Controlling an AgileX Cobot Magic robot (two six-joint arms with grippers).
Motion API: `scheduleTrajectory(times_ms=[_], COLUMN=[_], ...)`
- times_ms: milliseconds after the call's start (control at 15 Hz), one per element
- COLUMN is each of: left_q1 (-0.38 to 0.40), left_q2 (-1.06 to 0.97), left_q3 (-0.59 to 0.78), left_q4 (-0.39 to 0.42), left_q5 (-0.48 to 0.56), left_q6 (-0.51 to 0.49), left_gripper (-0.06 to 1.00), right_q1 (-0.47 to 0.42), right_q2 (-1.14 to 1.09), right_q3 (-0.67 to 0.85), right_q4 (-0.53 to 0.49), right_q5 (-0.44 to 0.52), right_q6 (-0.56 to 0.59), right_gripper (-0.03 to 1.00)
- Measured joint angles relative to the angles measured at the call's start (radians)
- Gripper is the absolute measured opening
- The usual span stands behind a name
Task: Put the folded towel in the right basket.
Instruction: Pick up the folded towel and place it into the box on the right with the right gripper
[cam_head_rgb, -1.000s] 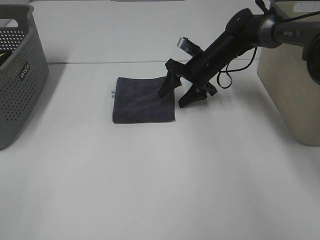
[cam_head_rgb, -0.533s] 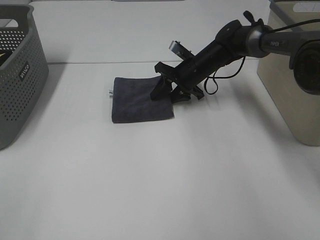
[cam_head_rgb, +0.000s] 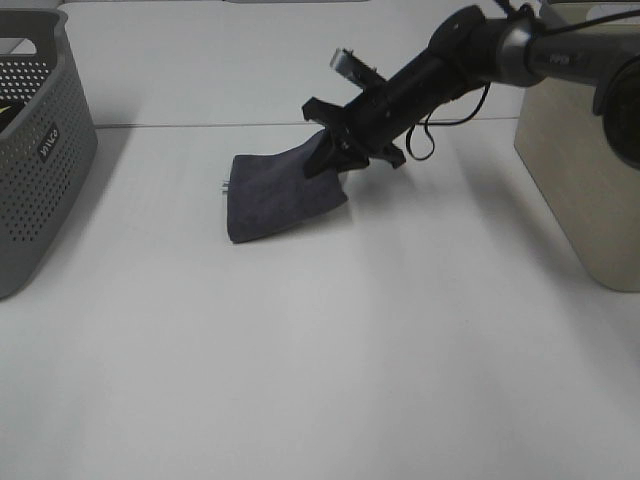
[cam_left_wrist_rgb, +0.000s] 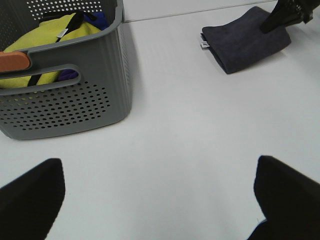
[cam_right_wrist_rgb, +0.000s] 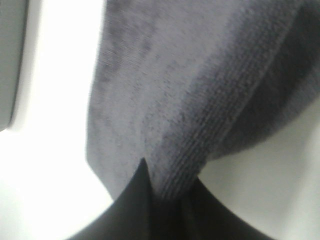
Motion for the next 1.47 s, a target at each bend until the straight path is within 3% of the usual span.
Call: scheduleTrajectory(times_ms=[533, 933, 1133, 1200, 1467], left_q1=[0.0, 0.0, 0.0, 0.0, 0.0], left_q2=[0.0, 0.0, 0.0, 0.0, 0.0], left_q3=[0.0, 0.0, 0.0, 0.0, 0.0], left_q4=[0.0, 0.0, 0.0, 0.0, 0.0], left_q5=[0.0, 0.0, 0.0, 0.0, 0.0], left_q6=[0.0, 0.0, 0.0, 0.0, 0.0], left_gripper=[0.98, 0.98, 0.98, 0.98, 0.98], right_q1=[-0.022, -0.275, -0.431, -0.506, -0.532], right_q2=[-0.436, -0.639, -0.688, -0.688, -0.688], right_q3=[0.0, 0.0, 0.0, 0.0, 0.063], right_q4=[-0.332, -0.387, -0.392, -0.443, -0.591], right_q5=[0.038, 0.174, 0.226, 0.232, 0.234], right_q6=[0.054, 0.09, 0.108, 0.126, 0.169], right_gripper=[0.07, 0.07, 0.07, 0.07, 0.07])
